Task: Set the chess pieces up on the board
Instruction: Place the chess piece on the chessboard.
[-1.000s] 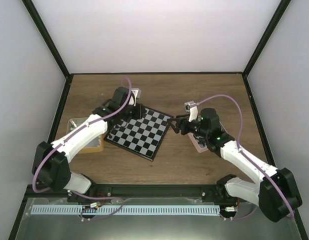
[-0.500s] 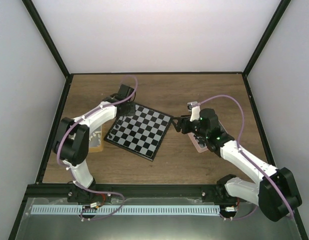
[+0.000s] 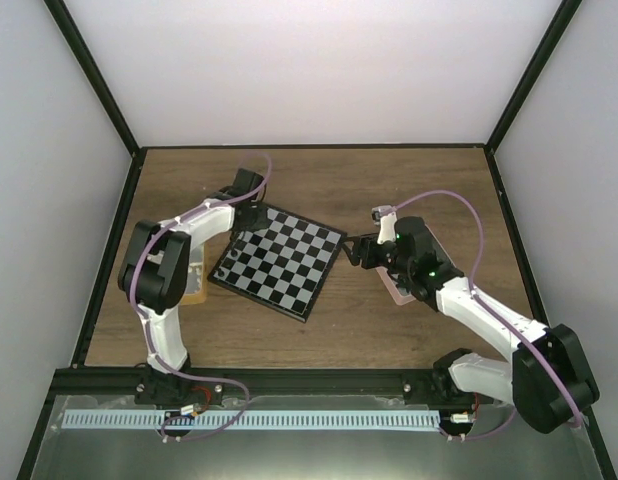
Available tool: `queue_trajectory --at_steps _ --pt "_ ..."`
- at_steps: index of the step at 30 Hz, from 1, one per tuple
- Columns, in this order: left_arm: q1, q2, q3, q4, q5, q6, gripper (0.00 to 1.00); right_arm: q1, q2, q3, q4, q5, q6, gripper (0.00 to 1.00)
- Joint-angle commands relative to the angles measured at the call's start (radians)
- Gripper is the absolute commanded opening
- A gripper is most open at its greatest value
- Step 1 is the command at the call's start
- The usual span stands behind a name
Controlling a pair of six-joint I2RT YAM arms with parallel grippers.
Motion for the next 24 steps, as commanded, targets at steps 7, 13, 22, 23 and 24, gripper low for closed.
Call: queue_trajectory --at_steps 7,13,22,23,24 --pt "0.010 0.067 0.046 0.036 0.008 -0.003 0.04 0.008 -0.002 0.033 -0.021 0.020 -0.007 0.72" --pt "0.009 0.091 0.065 0.030 -0.018 -0.002 0.04 0.008 0.005 0.031 -0.020 0.023 -0.007 0.72" --pt "0.009 0.098 0.070 0.007 -0.043 0.001 0.08 0.008 0.005 0.031 -0.020 0.030 -0.011 0.72" --pt "0.008 0.097 0.071 0.005 -0.035 0.001 0.10 0.008 0.005 0.031 -0.021 0.029 -0.012 0.72" --pt "0.008 0.094 0.072 0.003 -0.024 0.002 0.14 0.008 0.004 0.032 -0.020 0.029 -0.010 0.72"
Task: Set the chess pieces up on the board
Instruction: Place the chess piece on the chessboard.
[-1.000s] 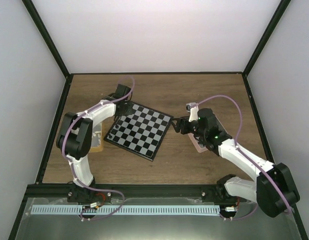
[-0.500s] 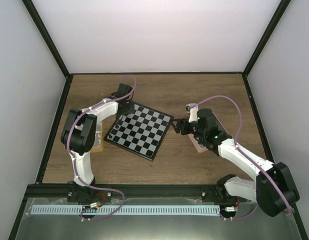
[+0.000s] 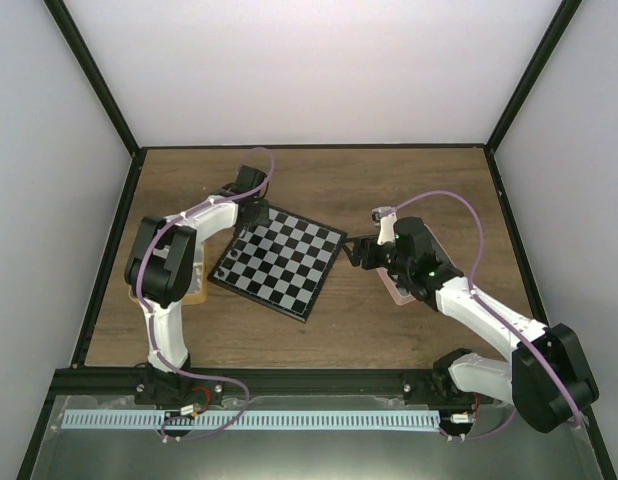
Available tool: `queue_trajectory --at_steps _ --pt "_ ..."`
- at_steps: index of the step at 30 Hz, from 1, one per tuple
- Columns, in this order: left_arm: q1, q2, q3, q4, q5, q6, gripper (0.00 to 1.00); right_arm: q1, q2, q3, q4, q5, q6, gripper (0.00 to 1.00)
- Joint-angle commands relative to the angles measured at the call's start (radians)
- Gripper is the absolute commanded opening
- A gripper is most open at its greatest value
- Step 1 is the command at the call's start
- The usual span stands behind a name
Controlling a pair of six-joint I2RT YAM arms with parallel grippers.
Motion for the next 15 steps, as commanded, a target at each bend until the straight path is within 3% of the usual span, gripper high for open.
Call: queue_trajectory --at_steps 1,9,12,15 --pt "0.004 0.018 0.016 -0.041 0.020 0.002 0.18 0.008 0.000 0.032 -0.001 0.015 -0.007 0.72" --pt "0.004 -0.043 0.061 -0.078 0.055 -0.014 0.51 0.008 -0.012 0.030 0.007 0.003 0.004 0.72" --pt "0.004 -0.090 0.068 -0.090 0.061 -0.018 0.56 0.007 -0.010 0.034 -0.011 0.074 0.027 0.72" --pt "0.004 -0.154 0.058 -0.101 0.068 -0.020 0.56 0.001 0.003 0.049 -0.065 0.238 0.076 0.71"
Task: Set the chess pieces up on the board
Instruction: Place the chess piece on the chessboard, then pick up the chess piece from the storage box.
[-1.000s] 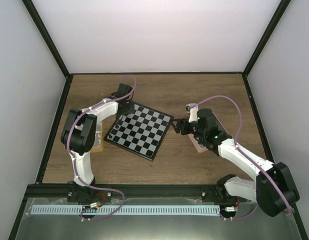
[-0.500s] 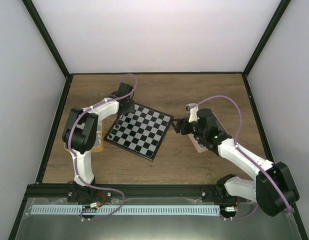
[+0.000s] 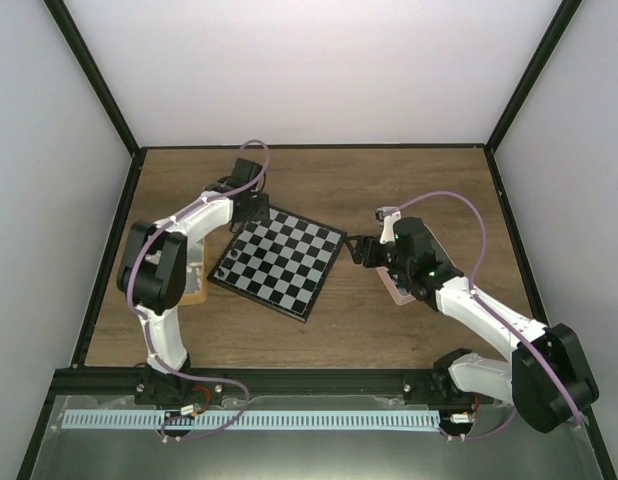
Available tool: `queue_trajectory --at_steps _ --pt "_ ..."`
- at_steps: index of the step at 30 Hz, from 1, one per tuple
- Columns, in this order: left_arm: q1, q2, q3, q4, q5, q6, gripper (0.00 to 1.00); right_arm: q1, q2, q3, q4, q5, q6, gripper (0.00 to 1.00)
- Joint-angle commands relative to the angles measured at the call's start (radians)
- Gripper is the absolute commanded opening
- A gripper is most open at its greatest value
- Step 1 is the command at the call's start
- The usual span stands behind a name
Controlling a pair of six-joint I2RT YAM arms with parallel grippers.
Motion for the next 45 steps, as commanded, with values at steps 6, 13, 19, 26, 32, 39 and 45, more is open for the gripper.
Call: queue_trajectory --at_steps 6,13,19,26,32,39,45 --pt "0.003 -0.292 -0.102 0.059 0.151 0.013 0.57 -0.114 0.093 0.102 -0.229 0.331 0.176 0.66" --pt "0.003 -0.470 -0.257 0.167 0.311 0.008 0.57 -0.222 0.238 0.169 -0.323 0.374 0.206 0.60" --pt "0.003 -0.510 -0.302 0.180 0.346 0.015 0.57 -0.227 0.351 0.216 -0.359 0.431 0.208 0.57" --pt "0.002 -0.504 -0.307 0.177 0.354 0.024 0.57 -0.226 0.444 0.252 -0.397 0.537 0.211 0.54" --pt "0.002 -0.498 -0.309 0.178 0.354 0.029 0.56 -0.241 0.486 0.257 -0.352 0.519 0.162 0.51" --pt "0.002 -0.498 -0.311 0.176 0.351 0.033 0.57 -0.247 0.520 0.265 -0.339 0.498 0.130 0.37" --pt "0.003 -0.494 -0.311 0.178 0.354 0.033 0.57 -0.249 0.515 0.255 -0.330 0.499 0.111 0.29"
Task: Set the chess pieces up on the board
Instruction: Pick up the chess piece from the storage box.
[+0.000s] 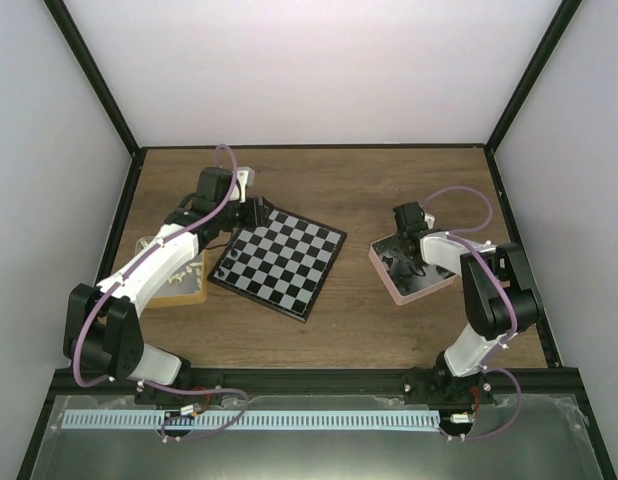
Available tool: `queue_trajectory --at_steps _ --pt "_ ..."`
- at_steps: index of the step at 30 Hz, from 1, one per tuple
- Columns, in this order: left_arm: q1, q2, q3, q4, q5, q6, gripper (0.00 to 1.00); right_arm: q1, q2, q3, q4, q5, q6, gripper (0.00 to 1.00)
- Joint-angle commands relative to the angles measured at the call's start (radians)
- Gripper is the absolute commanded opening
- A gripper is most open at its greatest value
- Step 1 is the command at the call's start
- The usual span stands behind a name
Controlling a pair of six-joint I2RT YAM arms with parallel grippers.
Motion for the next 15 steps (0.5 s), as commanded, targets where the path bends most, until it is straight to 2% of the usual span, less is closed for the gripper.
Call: queue_trajectory --at_steps 1,6,11,15 --pt "0.003 -0.005 -0.009 0.019 0.012 0.009 0.56 -0.009 0.005 0.014 0.009 0.006 -0.018 0.27" --pt "0.003 -0.009 -0.011 0.018 0.013 0.006 0.56 -0.009 -0.008 0.013 0.010 -0.008 -0.023 0.17" --pt "0.003 -0.024 -0.010 0.027 0.033 -0.001 0.56 -0.007 -0.095 0.000 0.024 -0.057 -0.047 0.16" --pt "0.002 -0.062 -0.023 0.076 0.099 -0.002 0.57 -0.008 -0.257 -0.066 0.135 -0.206 -0.108 0.16"
